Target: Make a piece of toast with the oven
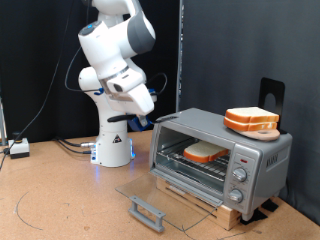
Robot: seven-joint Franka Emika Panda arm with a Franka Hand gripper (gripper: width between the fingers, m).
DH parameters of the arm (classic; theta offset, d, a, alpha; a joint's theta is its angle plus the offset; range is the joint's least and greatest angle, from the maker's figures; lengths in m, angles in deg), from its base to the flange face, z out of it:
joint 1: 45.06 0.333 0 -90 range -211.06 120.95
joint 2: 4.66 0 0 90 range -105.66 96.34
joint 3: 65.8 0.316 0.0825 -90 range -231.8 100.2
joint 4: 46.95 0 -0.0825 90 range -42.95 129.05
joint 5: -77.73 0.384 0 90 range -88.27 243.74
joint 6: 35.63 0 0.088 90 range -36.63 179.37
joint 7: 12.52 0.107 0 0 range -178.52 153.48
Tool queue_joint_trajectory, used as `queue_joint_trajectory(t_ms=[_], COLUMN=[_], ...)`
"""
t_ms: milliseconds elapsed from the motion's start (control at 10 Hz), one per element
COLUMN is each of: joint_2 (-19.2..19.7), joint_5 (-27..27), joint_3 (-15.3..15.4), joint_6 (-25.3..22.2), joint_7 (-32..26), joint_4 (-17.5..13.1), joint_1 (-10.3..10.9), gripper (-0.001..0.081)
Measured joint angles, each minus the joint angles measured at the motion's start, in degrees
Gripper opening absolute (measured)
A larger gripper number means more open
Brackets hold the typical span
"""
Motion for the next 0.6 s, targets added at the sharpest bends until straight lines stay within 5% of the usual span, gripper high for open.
queue_joint_trajectory(t_ms=[300,600], joint_2=[-1.35,-2.14], joint_5=[-3.37,2.48], joint_3=[1.62,1.08], joint_6=[-0.5,-5.32], joint_7=[3.14,-3.13], joint_4=[0.15,0.19], joint_1=[-0.93,2.53], gripper=[0.0396,0.0396])
